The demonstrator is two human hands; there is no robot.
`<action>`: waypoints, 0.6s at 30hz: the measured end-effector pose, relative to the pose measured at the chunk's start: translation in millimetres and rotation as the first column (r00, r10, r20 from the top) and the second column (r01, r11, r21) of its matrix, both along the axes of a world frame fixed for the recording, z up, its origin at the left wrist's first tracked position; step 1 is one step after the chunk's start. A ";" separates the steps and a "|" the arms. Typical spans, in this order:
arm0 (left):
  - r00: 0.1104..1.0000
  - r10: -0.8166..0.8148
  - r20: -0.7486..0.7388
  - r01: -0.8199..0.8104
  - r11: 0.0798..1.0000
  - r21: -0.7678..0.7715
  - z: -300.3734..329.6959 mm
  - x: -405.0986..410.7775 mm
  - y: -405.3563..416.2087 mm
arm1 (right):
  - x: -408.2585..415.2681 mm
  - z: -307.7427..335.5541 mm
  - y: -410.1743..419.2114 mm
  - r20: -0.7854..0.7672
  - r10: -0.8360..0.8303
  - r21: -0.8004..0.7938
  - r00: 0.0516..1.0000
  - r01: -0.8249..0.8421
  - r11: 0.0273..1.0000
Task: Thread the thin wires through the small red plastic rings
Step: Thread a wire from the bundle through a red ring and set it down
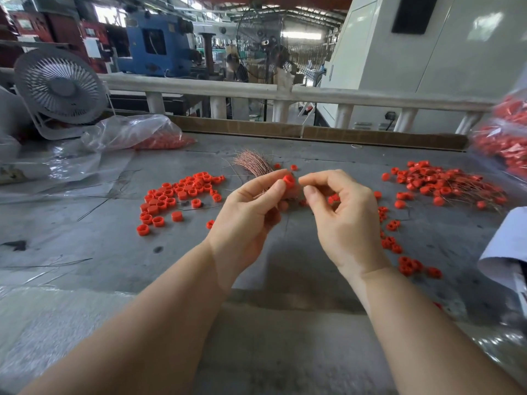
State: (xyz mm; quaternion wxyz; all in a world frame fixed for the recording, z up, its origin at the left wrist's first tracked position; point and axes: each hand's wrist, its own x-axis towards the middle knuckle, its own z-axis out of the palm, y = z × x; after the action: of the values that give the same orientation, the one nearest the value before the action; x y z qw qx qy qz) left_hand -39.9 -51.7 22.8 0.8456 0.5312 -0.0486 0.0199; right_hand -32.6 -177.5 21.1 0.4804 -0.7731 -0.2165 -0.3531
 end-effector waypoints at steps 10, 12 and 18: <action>0.986 -0.134 -0.097 0.132 0.991 -0.028 -0.2 -1.3 2.5 | -1.3 2.7 -2.2 -0.059 -0.028 0.024 0.998 0.030 0.999; 0.983 -0.157 -0.097 0.154 0.987 -0.039 -0.2 -1.5 2.7 | -1.3 2.7 -1.9 -0.069 -0.014 0.025 0.997 0.016 1.000; 0.979 -0.176 -0.105 0.172 0.984 -0.048 0.2 -1.3 3.2 | -1.6 2.3 -1.9 -0.061 0.002 0.027 0.998 0.000 1.000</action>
State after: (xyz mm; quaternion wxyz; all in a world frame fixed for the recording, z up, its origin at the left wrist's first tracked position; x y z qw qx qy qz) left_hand -41.2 -48.5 23.0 0.8557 0.5086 -0.0484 -0.0823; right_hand -34.1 -179.4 23.4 0.4971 -0.7769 -0.1974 -0.3321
